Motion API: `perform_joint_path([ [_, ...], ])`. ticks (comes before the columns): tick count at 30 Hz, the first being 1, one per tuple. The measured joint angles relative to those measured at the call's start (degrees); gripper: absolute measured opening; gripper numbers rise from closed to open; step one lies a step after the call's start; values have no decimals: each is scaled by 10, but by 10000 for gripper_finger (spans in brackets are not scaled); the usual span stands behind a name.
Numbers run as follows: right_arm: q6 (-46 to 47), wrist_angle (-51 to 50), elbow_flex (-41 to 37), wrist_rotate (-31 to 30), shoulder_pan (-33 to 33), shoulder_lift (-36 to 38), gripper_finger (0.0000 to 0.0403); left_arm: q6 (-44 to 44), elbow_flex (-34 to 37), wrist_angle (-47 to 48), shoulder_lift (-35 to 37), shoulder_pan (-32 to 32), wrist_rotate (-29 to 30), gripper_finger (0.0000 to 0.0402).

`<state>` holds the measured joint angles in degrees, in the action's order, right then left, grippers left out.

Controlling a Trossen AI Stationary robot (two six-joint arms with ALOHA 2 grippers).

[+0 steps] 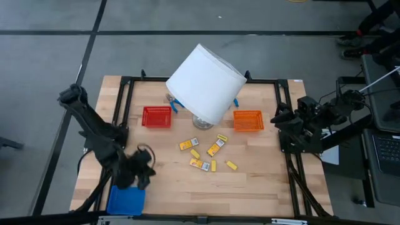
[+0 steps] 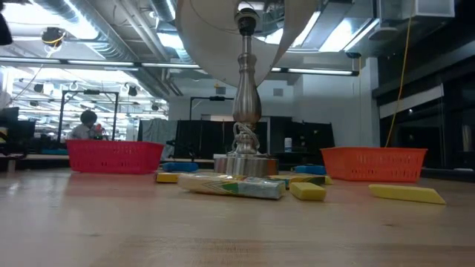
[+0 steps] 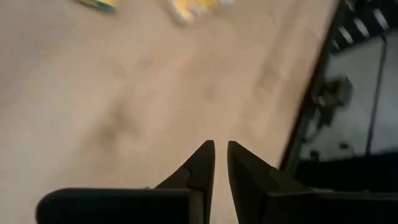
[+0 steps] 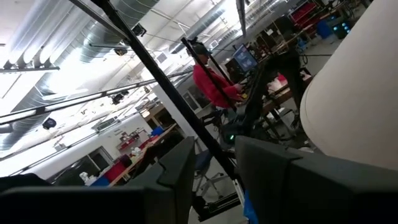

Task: Pick & Place School Supplies
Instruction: Put the yellow crayon box into the red bin

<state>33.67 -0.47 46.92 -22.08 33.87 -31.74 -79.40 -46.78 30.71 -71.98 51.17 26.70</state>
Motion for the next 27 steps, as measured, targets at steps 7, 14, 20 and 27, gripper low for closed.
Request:
perform_joint_path([
  [7, -11, 0, 0, -9, 0, 6, 121, 212, 0, -199, -137, -64, -32, 41],
  [14, 7, 0, 0, -9, 0, 13, 121, 303, 0, -203, -137, -205, 39, 36],
  [20, 2, -2, 0, 4, 0, 12, 121, 492, 0, -185, -134, -302, -57, 41],
  [27, 1, -5, 0, 9, 13, 12, 121, 542, 0, -156, -134, -355, -153, 138],
])
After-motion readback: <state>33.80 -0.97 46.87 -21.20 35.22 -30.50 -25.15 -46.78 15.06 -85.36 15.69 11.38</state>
